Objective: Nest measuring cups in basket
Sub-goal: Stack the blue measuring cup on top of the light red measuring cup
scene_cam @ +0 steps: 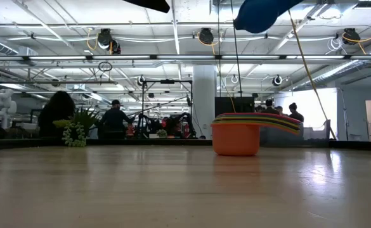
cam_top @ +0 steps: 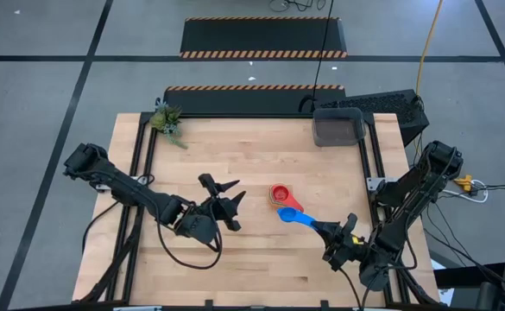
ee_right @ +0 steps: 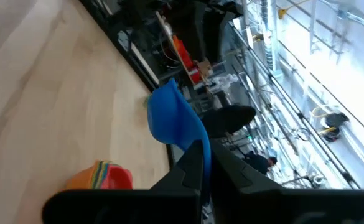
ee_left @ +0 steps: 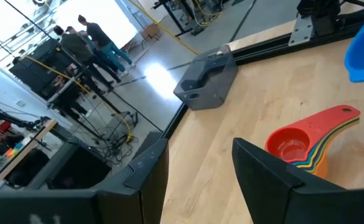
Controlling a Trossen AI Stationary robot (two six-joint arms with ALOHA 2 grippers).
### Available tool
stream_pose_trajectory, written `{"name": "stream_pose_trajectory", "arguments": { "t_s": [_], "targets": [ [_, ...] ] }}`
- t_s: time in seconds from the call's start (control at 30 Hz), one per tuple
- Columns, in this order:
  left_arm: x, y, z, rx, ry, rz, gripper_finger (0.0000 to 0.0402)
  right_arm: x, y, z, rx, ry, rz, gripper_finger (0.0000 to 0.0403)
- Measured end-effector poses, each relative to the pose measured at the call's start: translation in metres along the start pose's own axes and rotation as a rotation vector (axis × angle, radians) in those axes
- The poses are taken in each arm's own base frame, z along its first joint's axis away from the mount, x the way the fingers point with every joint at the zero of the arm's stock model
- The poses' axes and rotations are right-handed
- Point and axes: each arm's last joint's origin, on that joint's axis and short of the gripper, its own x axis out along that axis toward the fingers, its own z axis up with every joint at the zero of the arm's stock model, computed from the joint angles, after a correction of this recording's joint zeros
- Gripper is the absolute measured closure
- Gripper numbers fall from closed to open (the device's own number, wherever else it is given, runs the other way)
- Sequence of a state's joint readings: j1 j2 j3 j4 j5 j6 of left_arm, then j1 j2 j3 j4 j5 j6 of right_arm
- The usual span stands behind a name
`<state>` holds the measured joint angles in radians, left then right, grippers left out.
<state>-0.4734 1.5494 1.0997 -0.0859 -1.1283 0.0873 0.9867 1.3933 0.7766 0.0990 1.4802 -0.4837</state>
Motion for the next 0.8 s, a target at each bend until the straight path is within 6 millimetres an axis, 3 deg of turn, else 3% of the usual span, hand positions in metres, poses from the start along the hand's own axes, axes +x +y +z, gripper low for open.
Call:
{"name": "stream_pose_trajectory", "arguments": {
  "t_s": [0.8],
  "targets": [
    [0.014, 0.006, -0.001, -0.024, 0.021, -0.015, 0.0222, 0.015, 0.014, -0.026, -0.062, 0.042, 0.016, 0.0403]
  ]
}}
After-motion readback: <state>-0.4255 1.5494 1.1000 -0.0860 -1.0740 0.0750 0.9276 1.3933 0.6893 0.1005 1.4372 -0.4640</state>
